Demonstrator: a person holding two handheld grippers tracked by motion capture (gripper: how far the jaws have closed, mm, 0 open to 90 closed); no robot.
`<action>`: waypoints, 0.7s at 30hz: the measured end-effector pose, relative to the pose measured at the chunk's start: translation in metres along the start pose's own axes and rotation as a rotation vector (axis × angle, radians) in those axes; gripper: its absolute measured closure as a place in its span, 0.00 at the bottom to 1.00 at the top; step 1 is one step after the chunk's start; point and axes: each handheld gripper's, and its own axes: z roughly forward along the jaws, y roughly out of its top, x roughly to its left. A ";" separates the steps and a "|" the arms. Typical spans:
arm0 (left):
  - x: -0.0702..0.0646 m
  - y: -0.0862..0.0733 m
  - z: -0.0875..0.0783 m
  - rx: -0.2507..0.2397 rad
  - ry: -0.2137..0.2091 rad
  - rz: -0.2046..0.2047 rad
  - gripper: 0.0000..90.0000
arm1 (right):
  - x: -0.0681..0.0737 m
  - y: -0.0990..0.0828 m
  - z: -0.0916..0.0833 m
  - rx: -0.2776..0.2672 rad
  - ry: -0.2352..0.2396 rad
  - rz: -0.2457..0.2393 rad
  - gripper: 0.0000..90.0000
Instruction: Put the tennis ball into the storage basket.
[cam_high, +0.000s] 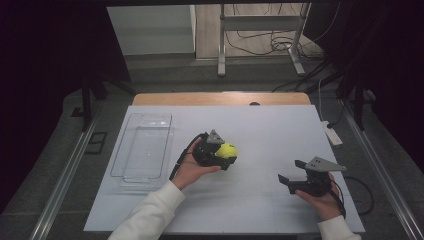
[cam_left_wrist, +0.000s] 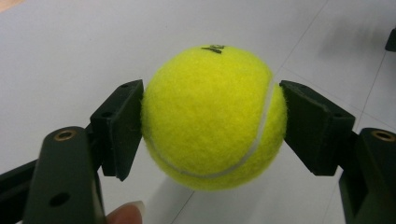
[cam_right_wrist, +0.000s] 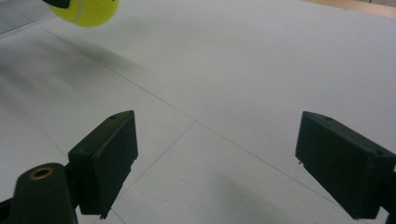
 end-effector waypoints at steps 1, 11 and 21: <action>0.000 0.000 -0.001 -0.002 -0.001 0.000 0.30 | 0.000 0.000 0.000 0.000 0.000 -0.001 0.15; -0.001 0.000 -0.012 -0.035 0.006 -0.003 0.30 | 0.001 0.000 0.001 0.001 0.005 -0.003 0.15; 0.001 0.002 -0.026 -0.071 0.019 -0.008 0.30 | 0.001 0.000 0.001 -0.001 0.007 -0.002 0.15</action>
